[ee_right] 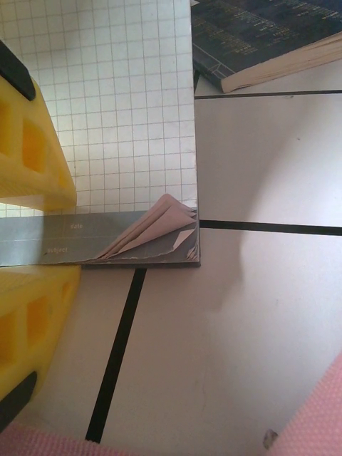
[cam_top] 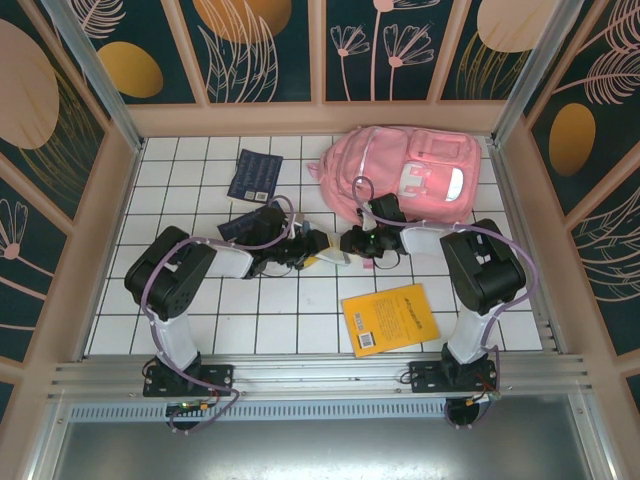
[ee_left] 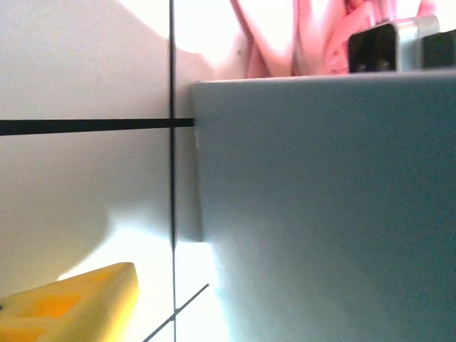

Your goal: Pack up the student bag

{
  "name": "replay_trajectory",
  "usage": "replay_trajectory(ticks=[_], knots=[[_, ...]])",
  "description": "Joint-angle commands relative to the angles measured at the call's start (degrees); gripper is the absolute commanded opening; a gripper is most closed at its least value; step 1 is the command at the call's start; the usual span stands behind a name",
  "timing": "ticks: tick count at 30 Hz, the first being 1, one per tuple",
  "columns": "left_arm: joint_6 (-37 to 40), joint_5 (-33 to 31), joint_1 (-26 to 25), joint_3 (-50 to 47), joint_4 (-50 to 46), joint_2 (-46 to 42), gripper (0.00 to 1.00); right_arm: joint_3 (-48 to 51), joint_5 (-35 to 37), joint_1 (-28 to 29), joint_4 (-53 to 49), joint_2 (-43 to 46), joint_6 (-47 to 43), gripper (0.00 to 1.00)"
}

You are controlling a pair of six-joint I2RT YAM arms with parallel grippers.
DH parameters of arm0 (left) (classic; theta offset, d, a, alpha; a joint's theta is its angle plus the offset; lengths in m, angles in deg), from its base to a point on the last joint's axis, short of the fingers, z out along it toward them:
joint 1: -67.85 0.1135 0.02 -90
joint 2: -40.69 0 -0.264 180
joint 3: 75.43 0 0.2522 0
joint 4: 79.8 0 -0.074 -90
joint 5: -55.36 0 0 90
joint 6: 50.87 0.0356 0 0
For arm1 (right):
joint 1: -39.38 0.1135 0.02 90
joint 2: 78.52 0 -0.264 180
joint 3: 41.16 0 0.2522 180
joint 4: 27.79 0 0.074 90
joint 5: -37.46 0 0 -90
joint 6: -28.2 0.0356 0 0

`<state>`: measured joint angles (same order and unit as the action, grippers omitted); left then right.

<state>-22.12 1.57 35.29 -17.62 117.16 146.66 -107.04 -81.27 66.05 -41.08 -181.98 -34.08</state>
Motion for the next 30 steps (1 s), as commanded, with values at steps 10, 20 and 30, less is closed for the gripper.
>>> replay_trajectory(ticks=[10, 20, 30], knots=[[0.6, 0.5, -1.5, -2.6, -0.6, -1.0, 0.84, 1.1, -2.3, 2.7, -2.3, -1.9, -1.4, 0.28], [-1.0, 0.3, 0.6, -6.9, 3.5, -6.5, 0.89, 0.6, -0.4, 3.1, -4.3, -1.9, -2.7, 0.27], [-1.4, 0.3, 1.0, -8.4, 5.5, -6.8, 0.56, -0.1, 1.1, 3.9, -5.2, -2.4, -3.2, 0.27]])
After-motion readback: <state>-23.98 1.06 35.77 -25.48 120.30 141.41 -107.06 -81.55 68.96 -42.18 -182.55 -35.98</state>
